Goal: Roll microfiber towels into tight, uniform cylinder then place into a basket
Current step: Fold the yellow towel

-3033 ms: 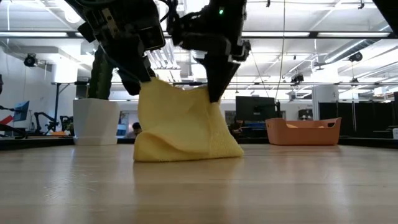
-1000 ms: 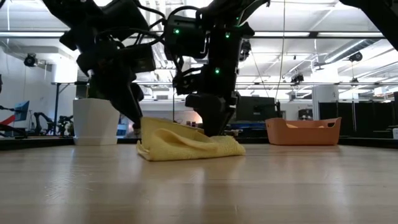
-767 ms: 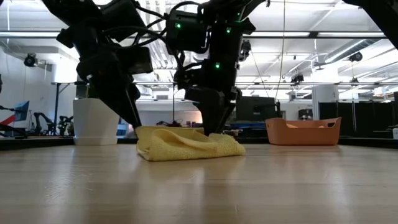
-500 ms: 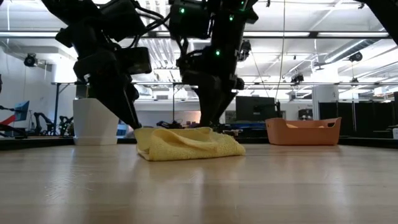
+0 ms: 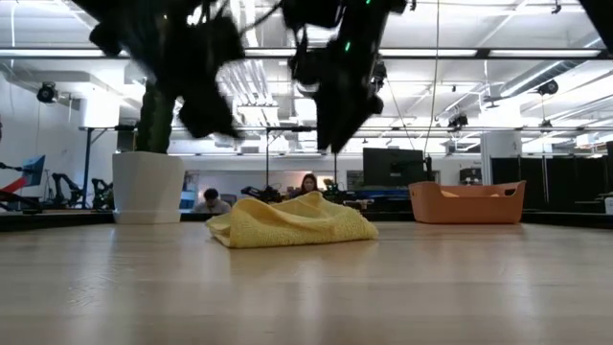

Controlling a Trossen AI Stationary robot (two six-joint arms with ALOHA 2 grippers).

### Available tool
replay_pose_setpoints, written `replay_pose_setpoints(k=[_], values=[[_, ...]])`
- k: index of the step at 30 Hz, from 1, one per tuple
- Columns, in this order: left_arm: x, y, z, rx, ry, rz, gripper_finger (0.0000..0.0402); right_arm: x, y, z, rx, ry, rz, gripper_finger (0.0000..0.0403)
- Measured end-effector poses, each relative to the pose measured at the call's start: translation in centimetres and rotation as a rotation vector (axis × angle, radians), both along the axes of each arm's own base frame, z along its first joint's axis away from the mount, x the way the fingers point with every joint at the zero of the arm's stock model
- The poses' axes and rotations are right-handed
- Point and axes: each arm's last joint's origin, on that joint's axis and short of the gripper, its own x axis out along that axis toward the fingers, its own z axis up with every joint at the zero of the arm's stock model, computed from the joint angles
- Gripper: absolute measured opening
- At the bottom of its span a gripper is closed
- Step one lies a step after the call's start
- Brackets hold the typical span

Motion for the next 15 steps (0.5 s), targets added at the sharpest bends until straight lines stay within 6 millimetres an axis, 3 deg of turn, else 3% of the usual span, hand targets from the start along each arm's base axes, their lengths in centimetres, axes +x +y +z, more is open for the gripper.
replay_pose_setpoints(k=[3,5,10,15], values=[[0.7,-0.8,1.1,-0.02,-0.168,-0.043,0.0202,-0.9,0.4,1.5,0.105,-0.058,0.093,0.0187],[1.3,-1.3,0.9,-0.006,-0.232,-0.071,0.0202,-1.7,0.7,1.2,0.165,-0.056,0.126,0.0187],[3.1,-2.4,-1.5,0.006,-0.211,-0.107,0.0202,-4.4,1.0,-0.4,0.216,-0.014,0.112,0.0187],[4.7,-3.1,-4.5,0.048,-0.132,-0.126,0.0202,-6.6,2.1,-1.7,0.316,-0.182,0.218,0.0187]])
